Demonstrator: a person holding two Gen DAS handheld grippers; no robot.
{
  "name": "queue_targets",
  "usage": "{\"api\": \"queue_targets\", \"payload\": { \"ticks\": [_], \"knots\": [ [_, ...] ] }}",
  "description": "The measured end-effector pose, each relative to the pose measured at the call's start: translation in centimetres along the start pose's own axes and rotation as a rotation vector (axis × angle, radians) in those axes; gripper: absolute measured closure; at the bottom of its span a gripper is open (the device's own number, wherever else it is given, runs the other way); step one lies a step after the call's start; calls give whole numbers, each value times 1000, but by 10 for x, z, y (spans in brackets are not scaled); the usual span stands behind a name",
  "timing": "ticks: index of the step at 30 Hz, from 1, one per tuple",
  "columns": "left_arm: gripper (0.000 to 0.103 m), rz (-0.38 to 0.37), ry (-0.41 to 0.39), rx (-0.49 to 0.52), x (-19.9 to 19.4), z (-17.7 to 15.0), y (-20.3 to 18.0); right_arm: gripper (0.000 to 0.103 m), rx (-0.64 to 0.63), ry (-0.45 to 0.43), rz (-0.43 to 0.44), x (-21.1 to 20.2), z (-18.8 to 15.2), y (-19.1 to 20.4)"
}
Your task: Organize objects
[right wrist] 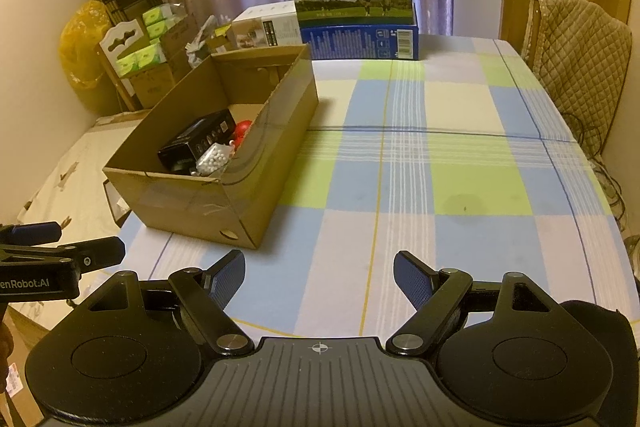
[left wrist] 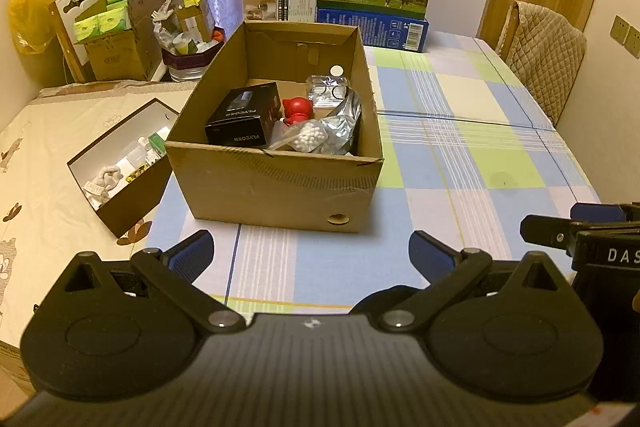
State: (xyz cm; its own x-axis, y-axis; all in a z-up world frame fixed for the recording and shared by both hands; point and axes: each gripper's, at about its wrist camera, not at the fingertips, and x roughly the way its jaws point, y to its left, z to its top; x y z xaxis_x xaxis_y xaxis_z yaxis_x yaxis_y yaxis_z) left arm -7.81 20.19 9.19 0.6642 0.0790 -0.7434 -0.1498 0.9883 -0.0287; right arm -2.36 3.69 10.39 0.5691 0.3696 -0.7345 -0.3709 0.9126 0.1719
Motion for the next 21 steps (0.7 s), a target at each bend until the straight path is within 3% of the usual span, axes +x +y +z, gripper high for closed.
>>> {"api": "queue_targets", "payload": {
  "ticks": [21],
  "knots": [
    [1,-17,-14,-15,5,-3,0,24,4,10,2,3,-2,-2]
  ]
}}
